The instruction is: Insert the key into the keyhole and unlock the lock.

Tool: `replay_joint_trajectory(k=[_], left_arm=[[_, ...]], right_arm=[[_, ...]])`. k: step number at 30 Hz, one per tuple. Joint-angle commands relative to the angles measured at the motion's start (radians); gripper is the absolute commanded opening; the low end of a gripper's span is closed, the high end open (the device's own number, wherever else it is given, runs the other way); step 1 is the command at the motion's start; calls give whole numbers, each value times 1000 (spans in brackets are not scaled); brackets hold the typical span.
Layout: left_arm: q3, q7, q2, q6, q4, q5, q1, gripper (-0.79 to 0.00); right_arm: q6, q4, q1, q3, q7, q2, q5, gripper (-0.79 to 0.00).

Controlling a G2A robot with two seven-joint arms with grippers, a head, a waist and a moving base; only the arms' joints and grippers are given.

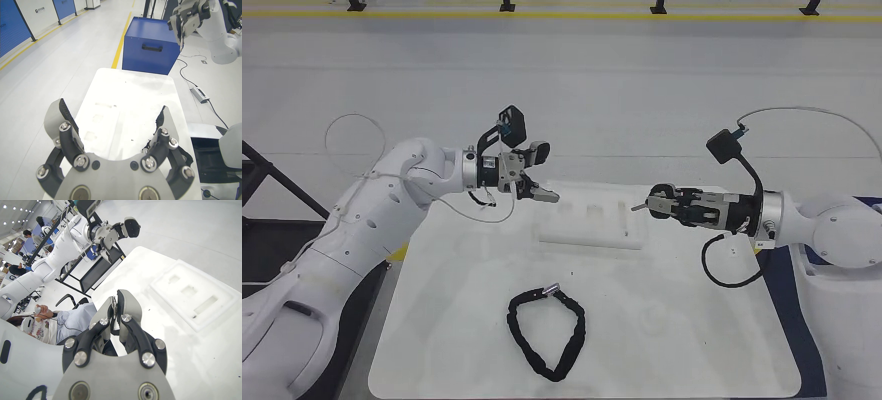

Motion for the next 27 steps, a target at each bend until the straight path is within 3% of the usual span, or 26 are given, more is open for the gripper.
replay_joint_trajectory(k=[1, 8, 15, 19, 27], left_arm=[[4, 27, 0, 23, -14, 68, 38, 0], [10, 89, 1, -14, 12, 110, 163, 0], [10, 129, -5, -52, 53, 197, 221, 0], [24, 175, -7, -52, 29, 280, 248, 0], [144, 219, 2, -52, 1, 382, 260, 0]], right_arm=[[0, 0, 0, 0, 0, 0, 0, -785], [0, 0, 0, 0, 0, 0, 0, -785], [0, 0, 0, 0, 0, 0, 0, -785], [0, 0, 0, 0, 0, 0, 0, -785], [0, 0, 0, 0, 0, 0, 0, -785]])
